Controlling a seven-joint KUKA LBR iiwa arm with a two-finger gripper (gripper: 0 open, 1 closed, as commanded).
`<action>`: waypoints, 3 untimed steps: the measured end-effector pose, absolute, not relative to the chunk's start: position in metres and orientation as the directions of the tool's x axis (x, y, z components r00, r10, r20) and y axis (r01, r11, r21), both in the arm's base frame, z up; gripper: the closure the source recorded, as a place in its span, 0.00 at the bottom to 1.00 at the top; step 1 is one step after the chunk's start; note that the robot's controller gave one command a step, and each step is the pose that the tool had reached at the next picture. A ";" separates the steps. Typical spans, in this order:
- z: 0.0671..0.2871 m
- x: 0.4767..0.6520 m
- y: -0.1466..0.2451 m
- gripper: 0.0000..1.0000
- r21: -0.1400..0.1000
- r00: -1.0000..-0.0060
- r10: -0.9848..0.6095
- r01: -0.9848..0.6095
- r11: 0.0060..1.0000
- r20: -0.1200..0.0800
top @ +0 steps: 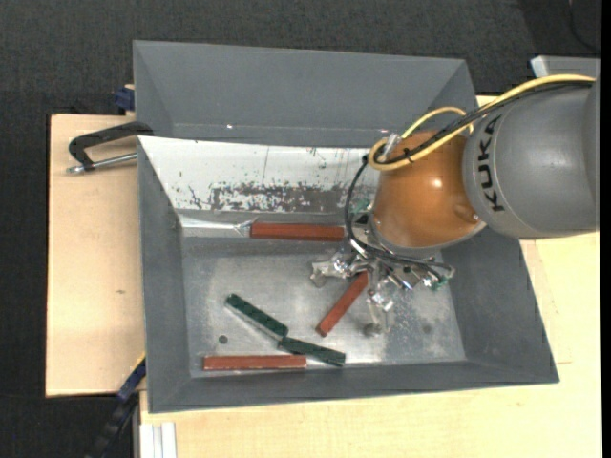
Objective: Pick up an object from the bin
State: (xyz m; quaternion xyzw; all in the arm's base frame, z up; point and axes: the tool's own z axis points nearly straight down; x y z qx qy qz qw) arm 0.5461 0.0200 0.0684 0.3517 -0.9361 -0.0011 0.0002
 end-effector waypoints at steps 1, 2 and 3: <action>0.071 0.552 -0.004 1.00 -0.004 -0.465 -0.885 -0.885 0.465 -0.004; 0.071 0.552 -0.004 1.00 -0.003 -0.465 -0.885 -0.885 0.465 -0.005; 0.075 0.551 -0.004 1.00 0.000 -0.466 -0.885 -0.885 0.466 -0.003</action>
Offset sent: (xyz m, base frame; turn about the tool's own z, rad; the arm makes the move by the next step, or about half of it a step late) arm 0.0000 0.0000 0.0000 0.0000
